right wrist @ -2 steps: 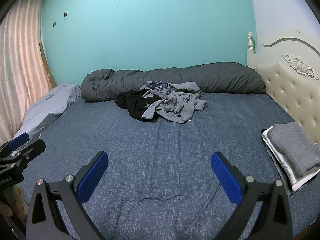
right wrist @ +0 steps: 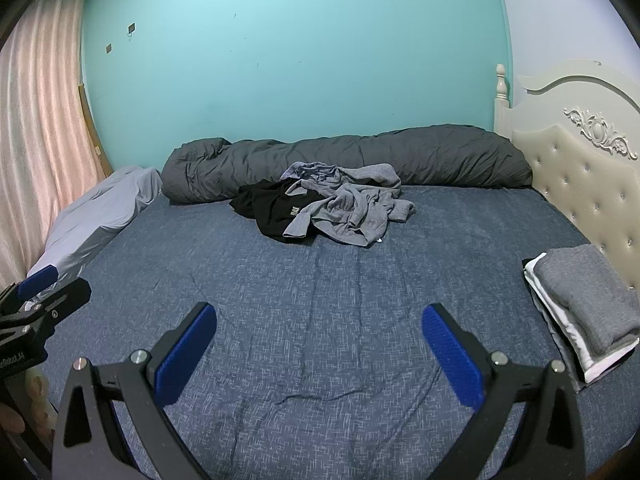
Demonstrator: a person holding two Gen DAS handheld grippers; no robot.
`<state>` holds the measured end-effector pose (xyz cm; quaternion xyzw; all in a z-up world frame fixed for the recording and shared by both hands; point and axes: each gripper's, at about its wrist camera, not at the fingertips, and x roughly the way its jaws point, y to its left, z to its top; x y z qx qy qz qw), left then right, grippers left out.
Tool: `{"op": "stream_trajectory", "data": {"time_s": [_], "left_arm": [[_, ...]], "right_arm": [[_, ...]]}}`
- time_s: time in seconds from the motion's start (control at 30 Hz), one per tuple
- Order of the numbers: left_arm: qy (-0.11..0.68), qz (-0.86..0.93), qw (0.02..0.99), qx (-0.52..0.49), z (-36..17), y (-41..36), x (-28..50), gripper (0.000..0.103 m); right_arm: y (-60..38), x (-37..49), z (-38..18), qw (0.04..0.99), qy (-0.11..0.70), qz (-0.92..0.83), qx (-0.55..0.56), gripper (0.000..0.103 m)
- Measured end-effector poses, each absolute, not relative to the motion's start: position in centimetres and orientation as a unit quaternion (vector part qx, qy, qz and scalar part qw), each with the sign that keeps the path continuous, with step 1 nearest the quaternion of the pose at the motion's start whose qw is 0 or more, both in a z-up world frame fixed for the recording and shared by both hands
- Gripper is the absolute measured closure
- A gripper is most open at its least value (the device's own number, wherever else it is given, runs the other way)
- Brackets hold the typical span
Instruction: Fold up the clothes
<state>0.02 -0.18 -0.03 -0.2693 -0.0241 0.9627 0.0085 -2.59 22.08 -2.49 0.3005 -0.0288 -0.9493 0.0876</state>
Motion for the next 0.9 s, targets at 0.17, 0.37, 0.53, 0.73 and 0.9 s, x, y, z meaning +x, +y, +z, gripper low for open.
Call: {"op": "stream_trajectory", "data": {"time_s": [0.17, 0.37, 0.53, 0.73, 0.9], "left_arm": [[-0.021, 0.962, 0.007, -0.273, -0.47, -0.13, -0.27, 0.000], [-0.022, 0.963, 0.005, -0.269, -0.37, -0.19, 0.08, 0.000], [-0.024, 0.963, 0.008, -0.269, 0.26, -0.45, 0.23, 0.000], [-0.028, 0.962, 0.006, -0.271, 0.23, -0.49, 0.32, 0.000], [-0.028, 0.962, 0.007, -0.271, 0.15, -0.33, 0.39, 0.000]], "right_arm": [[22.11, -2.68, -2.23, 0.088, -0.031, -0.949, 0.301, 0.000], [21.87, -2.26, -2.26, 0.087, -0.031, -0.949, 0.300, 0.000], [21.89, -2.27, -2.41, 0.087, -0.030, -0.950, 0.299, 0.000], [22.09, -2.24, -2.55, 0.087, -0.029, -0.950, 0.300, 0.000], [22.08, -2.31, -2.54, 0.085, -0.031, -0.950, 0.300, 0.000]]}}
